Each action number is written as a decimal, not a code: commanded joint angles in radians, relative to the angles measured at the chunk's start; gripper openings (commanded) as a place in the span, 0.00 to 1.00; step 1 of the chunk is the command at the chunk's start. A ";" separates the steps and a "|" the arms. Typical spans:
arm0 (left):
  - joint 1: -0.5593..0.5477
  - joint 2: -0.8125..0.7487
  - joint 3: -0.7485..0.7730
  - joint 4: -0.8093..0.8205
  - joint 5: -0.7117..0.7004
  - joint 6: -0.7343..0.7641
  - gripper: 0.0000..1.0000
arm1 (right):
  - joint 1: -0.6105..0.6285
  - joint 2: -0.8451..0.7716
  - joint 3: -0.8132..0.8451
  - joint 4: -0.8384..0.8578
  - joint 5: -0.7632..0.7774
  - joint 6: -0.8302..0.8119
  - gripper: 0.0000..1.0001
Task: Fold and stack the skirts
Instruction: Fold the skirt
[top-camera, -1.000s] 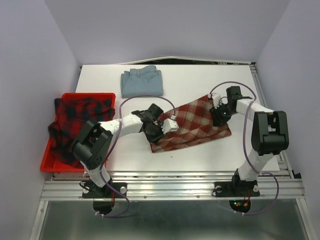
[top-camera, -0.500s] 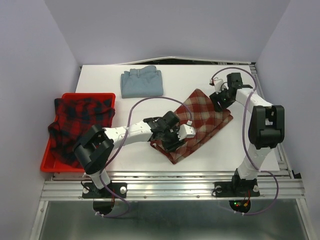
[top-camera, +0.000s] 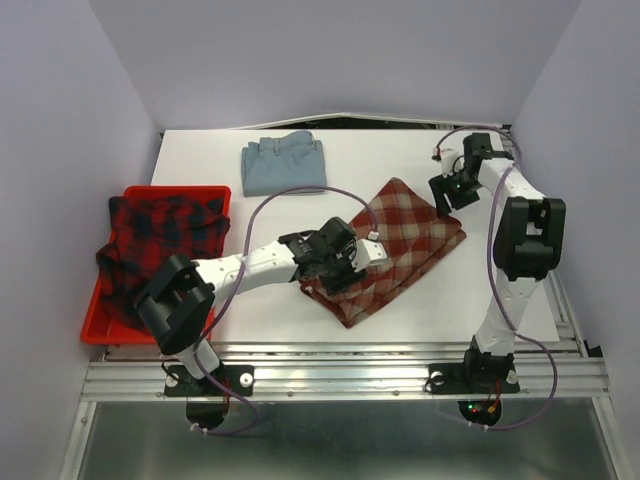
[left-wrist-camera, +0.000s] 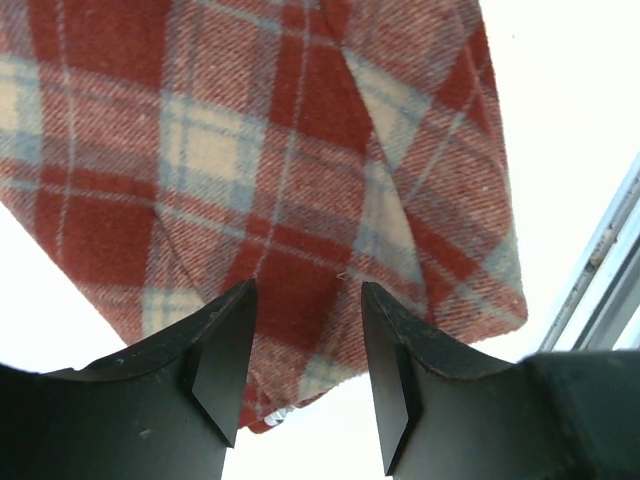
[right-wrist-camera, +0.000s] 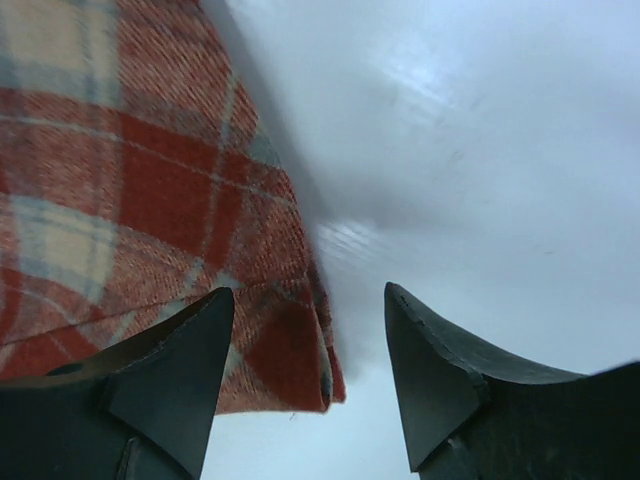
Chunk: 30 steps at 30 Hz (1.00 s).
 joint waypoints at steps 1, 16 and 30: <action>0.035 -0.050 0.007 0.040 -0.053 -0.034 0.58 | -0.016 0.058 0.033 -0.087 -0.003 0.053 0.65; 0.190 -0.016 0.055 0.050 -0.022 -0.100 0.58 | -0.036 -0.045 -0.011 -0.105 -0.006 0.012 0.34; 0.190 -0.010 0.067 0.036 -0.024 -0.095 0.58 | -0.036 -0.012 0.012 -0.136 0.011 -0.002 0.29</action>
